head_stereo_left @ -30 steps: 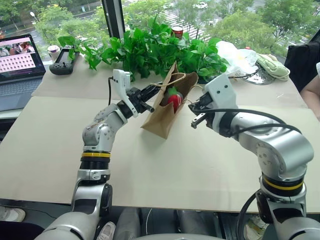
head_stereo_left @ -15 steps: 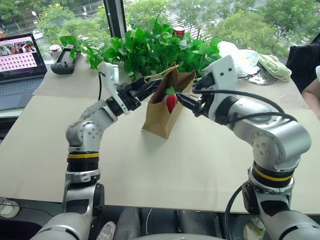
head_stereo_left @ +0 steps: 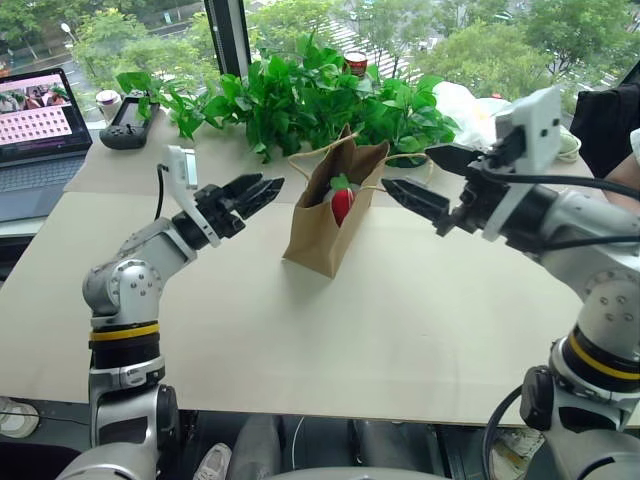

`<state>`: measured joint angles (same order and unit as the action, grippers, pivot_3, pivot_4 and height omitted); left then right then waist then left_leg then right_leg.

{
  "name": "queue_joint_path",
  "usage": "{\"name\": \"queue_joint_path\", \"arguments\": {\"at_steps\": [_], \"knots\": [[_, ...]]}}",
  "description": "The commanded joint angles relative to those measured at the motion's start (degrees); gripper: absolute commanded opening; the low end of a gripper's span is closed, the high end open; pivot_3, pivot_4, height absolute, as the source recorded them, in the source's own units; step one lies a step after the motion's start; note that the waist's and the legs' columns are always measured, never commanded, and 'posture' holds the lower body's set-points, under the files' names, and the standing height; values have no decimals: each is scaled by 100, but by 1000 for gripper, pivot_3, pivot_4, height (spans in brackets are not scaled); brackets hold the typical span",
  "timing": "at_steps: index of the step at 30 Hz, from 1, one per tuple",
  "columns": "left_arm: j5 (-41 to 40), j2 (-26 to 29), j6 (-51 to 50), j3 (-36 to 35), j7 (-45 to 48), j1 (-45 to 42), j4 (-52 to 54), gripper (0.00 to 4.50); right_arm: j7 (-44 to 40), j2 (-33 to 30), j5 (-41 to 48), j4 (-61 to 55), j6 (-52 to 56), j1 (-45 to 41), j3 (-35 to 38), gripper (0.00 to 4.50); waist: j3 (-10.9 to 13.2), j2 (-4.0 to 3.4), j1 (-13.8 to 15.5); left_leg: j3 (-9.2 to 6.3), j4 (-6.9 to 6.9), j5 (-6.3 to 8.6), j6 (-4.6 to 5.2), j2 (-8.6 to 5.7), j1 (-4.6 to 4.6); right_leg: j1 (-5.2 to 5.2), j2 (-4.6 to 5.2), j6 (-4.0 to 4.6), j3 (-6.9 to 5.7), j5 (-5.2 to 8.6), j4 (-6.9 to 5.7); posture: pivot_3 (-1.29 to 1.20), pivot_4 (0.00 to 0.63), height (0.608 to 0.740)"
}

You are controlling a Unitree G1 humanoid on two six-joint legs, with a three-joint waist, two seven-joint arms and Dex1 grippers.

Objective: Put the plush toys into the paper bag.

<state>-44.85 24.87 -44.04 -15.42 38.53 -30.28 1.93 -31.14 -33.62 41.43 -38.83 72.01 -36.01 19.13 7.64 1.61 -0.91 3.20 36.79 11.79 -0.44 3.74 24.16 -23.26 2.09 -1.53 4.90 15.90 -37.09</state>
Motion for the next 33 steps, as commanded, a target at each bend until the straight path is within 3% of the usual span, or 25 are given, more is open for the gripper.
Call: {"name": "queue_joint_path", "arguments": {"at_steps": [1,2,5,10,13,16,22,33], "knots": [[55,133,184,71,213,92,258,3706,-192,-166,394,-87,-171,164,183,4473,0,0,-8,0,0,0,0,1,0,0,0,0,0,0,1,0,150,717],[83,156,217,110,265,122,266,3706,-224,-206,462,-100,-209,229,148,4473,0,0,-1,1,0,0,0,0,0,0,0,0,1,0,0,0,150,717],[316,276,444,339,540,291,342,3706,-229,-236,593,-158,-289,422,-18,3774,0,0,4,0,2,-1,0,-1,-1,2,0,0,1,0,0,0,150,717],[703,357,900,650,841,385,202,3706,-102,-457,209,91,-400,688,-764,2062,1,0,5,1,1,0,0,-1,0,1,0,1,2,1,1,0,150,717],[1007,351,1192,867,962,350,28,3706,89,-449,-452,573,-710,579,-1790,921,0,0,-8,2,1,-1,0,-1,-3,2,0,1,3,1,2,0,150,717],[1235,343,1434,1036,1085,337,-110,3706,206,-364,-903,965,-955,402,-2370,24,0,-1,-9,3,2,-1,0,-1,-7,4,-1,1,5,1,0,0,150,717],[1557,273,1734,1278,1209,293,-332,3706,391,221,-1519,1887,-1333,-417,-2970,24,1,-1,-9,3,2,-1,0,0,0,-5,-3,1,5,1,0,0,150,717],[1937,-64,2007,1570,985,374,-241,3706,432,968,-1884,2271,-1396,-932,-3168,24,1,-2,21,1,1,0,1,0,7,-8,-1,2,0,0,-2,0,150,717]]}}
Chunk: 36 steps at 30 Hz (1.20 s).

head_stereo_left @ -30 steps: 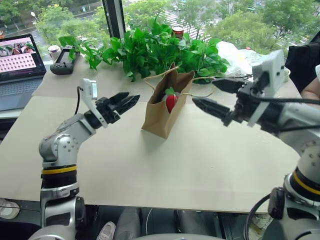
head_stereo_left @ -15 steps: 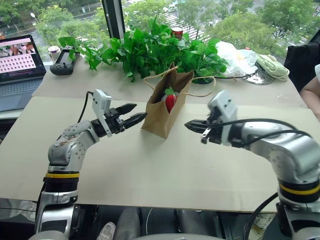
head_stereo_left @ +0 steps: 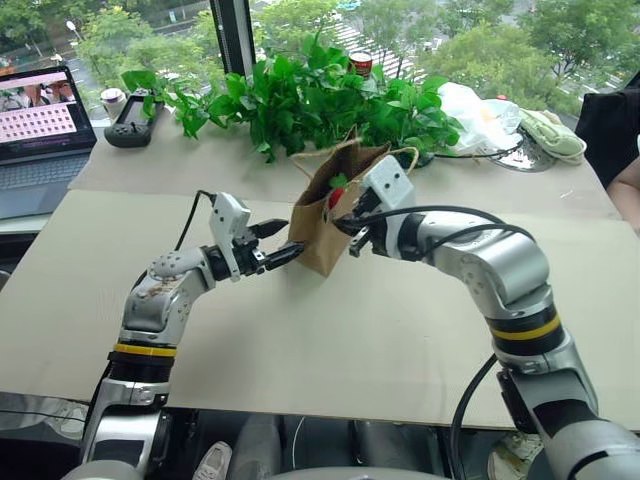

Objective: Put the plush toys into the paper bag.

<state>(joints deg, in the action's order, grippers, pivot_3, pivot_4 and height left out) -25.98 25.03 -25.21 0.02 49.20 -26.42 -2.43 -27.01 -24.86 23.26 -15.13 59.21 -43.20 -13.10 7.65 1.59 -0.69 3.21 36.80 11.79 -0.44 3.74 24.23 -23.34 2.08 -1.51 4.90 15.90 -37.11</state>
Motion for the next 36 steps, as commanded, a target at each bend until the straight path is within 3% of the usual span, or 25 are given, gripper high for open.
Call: {"name": "queue_joint_path", "arguments": {"at_steps": [1,14,31,35,36], "knots": [[56,-145,106,62,-135,-2,260,3706,24,142,-94,-72,-125,-230,42,24,0,0,-4,0,0,0,0,0,-1,0,0,0,0,0,-2,0,150,717],[560,-501,298,206,-770,95,314,3706,36,438,-378,146,-176,-314,53,24,0,0,-9,0,0,0,0,1,-2,1,0,0,0,0,-3,0,150,717],[1176,-1173,1043,286,-1457,-305,-640,3706,31,646,-532,130,-132,-316,68,24,0,0,-10,-1,0,0,0,-1,-2,1,0,0,0,0,-3,0,150,717],[1172,-1190,1098,297,-1422,-318,-676,2698,34,667,-547,131,-128,-320,82,0,0,0,-8,-1,0,0,0,-1,-1,1,0,0,0,0,-3,0,150,717],[1178,-1190,1107,299,-1415,-316,-676,2243,37,669,-550,129,-125,-321,83,0,0,0,-9,-1,0,0,0,-1,-1,1,0,0,-1,0,-2,0,150,717]]}}
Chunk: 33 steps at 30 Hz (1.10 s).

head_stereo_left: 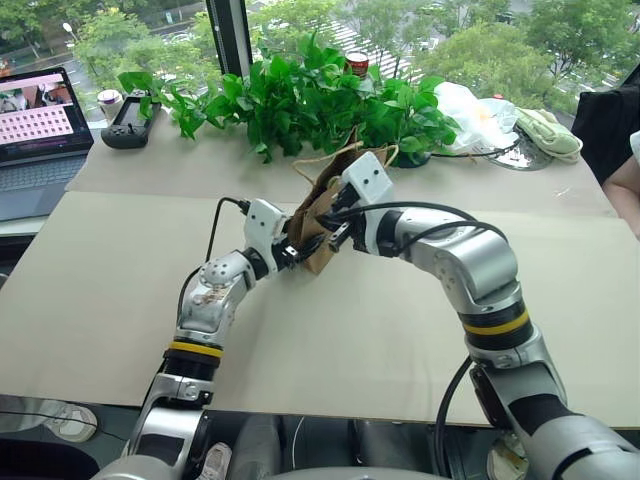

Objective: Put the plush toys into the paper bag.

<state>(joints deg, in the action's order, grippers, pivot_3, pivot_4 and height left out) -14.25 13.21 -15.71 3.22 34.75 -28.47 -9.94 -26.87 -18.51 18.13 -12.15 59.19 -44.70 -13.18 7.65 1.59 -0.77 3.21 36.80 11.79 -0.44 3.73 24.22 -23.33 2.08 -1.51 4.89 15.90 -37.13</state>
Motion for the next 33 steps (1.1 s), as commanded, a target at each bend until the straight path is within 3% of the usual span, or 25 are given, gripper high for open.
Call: {"name": "queue_joint_path", "arguments": {"at_steps": [1,5,7,17,24,28,33], "knots": [[6,-12,165,-24,35,-112,71,1907,27,34,-39,-171,-115,-170,94,0,0,0,-2,0,0,0,0,0,0,0,0,0,0,0,0,0,150,717],[9,-34,173,-34,47,-131,50,405,37,34,-40,-181,-99,-166,103,0,0,0,-3,0,0,0,0,0,0,0,0,0,0,0,0,0,150,717],[23,-44,177,-35,49,-142,32,29,40,34,-36,-182,-94,-162,114,0,0,0,-1,0,0,0,0,0,0,0,0,0,0,0,0,0,150,717],[-11,-91,172,-132,-17,-261,-106,29,10,-44,92,-472,29,-35,261,0,0,0,0,0,0,0,0,0,0,0,0,0,0,0,0,0,150,717],[-386,-78,50,-509,136,-491,-143,29,-663,-834,959,-2187,43,1018,1120,0,0,0,20,-11,-1,2,3,-2,12,2,3,-1,-10,0,3,0,150,717],[-692,239,-45,-629,677,-484,40,29,-1307,-1539,1641,-2534,-103,1734,2252,0,0,1,19,-15,-1,2,3,-3,6,10,3,-1,-13,0,9,0,150,717],[-1457,1282,-484,-686,2480,-278,475,29,-2168,-2602,1933,-2115,-502,2194,3075,0,3,-3,-48,-9,0,2,3,-1,-8,13,1,0,-11,1,7,0,150,717]]}}
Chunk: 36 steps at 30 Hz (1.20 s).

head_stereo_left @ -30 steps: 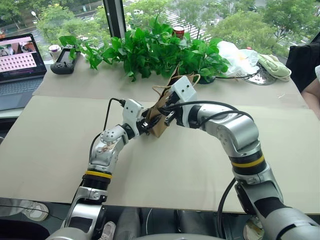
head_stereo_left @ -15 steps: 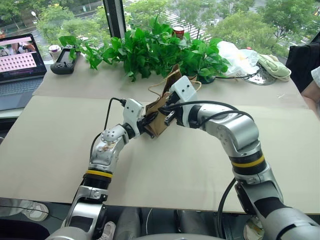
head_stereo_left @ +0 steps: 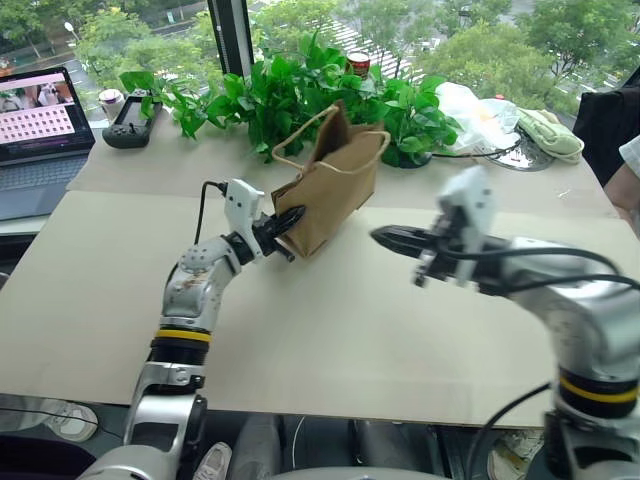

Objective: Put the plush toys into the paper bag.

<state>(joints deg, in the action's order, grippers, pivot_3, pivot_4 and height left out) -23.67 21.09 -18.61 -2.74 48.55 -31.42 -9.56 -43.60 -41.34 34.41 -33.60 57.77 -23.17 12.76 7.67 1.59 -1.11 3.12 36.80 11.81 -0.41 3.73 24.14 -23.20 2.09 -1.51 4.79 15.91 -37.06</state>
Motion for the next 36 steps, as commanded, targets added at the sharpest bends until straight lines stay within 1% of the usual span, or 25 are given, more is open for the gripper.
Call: {"name": "queue_joint_path", "arguments": {"at_steps": [1,4,6,9,11,13,18,24,36], "knots": [[-603,785,-262,-35,1560,48,454,29,-665,-461,373,82,-434,96,551,0,2,-4,-31,0,0,0,0,0,-2,0,-2,1,1,1,-2,0,150,717],[-620,1449,-233,152,2606,11,301,29,-1065,-757,569,176,-598,291,730,0,4,-7,-46,-2,-2,0,0,12,-12,5,-16,9,2,5,-6,0,150,717],[-662,1724,-291,244,3114,-102,171,29,-1246,-899,663,240,-703,413,829,0,4,-8,-27,-3,-2,0,0,15,-14,7,-20,11,2,7,-5,0,150,717],[-580,1965,-197,448,3753,-174,25,29,-1381,-1013,808,378,-794,457,947,0,5,-8,21,1,0,0,0,12,-12,8,-15,10,3,7,-2,0,150,717],[-528,2023,-163,537,3977,-171,-44,29,-1396,-1039,905,443,-809,427,980,0,5,-8,35,2,0,0,0,12,-10,7,-15,10,3,8,-1,0,150,717],[-462,2063,-72,632,4167,-83,-59,29,-1375,-1118,807,432,-904,422,850,0,5,-9,44,1,0,0,0,12,-8,6,-15,10,3,8,-1,0,150,717],[-435,2047,-74,719,4295,77,13,29,-1359,-1228,881,491,-924,355,819,0,5,-9,39,0,0,0,0,13,-4,3,-15,10,4,8,-2,0,150,717],[-215,1871,264,777,4160,59,-263,29,-1479,-1405,961,465,-922,304,710,0,5,-9,40,0,2,0,0,13,-5,3,-15,10,4,8,-3,0,150,717],[29,1580,589,803,3887,85,-464,29,-1421,-1474,913,487,-977,265,442,0,5,-9,43,-1,5,0,0,12,-4,4,-15,10,5,8,-5,0,150,717]]}}
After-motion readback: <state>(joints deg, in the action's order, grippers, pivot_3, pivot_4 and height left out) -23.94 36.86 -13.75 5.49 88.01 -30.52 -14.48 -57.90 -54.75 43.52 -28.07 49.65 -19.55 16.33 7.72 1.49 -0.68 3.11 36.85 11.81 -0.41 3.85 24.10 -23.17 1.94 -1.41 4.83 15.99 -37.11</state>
